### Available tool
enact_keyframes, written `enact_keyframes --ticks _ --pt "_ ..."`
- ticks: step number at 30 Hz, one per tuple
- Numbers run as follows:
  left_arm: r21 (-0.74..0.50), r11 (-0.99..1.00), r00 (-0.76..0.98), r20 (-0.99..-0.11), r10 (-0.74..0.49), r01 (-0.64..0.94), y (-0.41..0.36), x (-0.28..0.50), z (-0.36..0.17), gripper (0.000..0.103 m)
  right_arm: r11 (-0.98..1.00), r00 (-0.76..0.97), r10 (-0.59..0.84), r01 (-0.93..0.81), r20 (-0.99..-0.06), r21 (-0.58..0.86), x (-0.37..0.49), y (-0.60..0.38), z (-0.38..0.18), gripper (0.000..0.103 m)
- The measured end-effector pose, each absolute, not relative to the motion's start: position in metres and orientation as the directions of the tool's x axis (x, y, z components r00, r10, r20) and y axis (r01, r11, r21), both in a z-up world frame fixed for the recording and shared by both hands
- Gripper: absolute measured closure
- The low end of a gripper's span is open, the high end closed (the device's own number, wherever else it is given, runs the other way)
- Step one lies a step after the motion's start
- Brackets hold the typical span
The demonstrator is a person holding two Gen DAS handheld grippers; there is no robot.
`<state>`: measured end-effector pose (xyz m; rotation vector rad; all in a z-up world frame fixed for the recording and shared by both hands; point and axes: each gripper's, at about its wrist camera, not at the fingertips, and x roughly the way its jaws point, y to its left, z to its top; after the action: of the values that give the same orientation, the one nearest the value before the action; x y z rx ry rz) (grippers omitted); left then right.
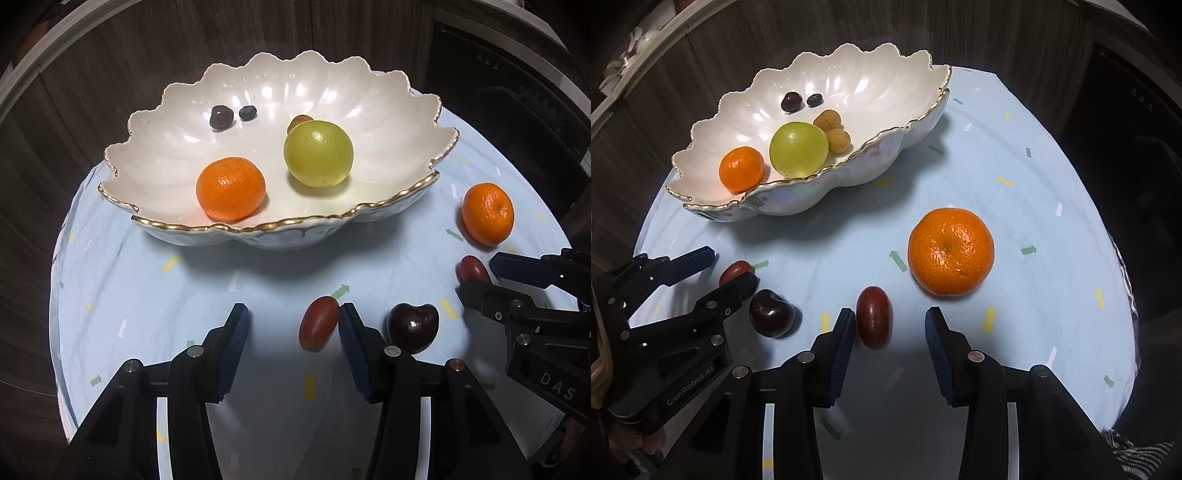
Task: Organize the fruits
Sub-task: 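Close the left gripper on a red grape while the right gripper closes on another red grape, then lift and carry the grape in the left tool while the right tool carries its grape over the bowl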
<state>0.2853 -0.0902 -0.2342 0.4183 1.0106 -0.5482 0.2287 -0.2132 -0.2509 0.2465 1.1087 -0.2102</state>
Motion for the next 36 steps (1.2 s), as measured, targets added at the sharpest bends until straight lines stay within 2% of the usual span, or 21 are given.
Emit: enact_keyframes --ticks 3,7,14,36 --pt "0.06 0.795 0.412 -0.877 -0.247 0.604 -0.088 0.287 -0.234 0.055 0.954 0.431 -0.049 0.287 -0.901 0.086 0.231 -0.213 -0.25 0.068" --pt "0.03 0.79 0.393 -0.878 -0.272 0.612 -0.089 0.285 -0.234 0.068 0.959 0.437 -0.024 0.264 -0.899 0.103 0.233 -0.211 -0.249 0.082" --pt "0.026 0.788 0.385 -0.882 -0.272 0.615 -0.092 0.283 -0.234 0.082 0.958 0.436 -0.01 0.262 -0.9 0.117 0.232 -0.211 -0.248 0.084" --pt "0.052 0.85 0.404 -0.894 -0.194 0.525 -0.073 0.267 -0.207 0.082 0.964 0.477 -0.004 0.235 -0.879 0.123 0.223 -0.204 -0.223 0.084"
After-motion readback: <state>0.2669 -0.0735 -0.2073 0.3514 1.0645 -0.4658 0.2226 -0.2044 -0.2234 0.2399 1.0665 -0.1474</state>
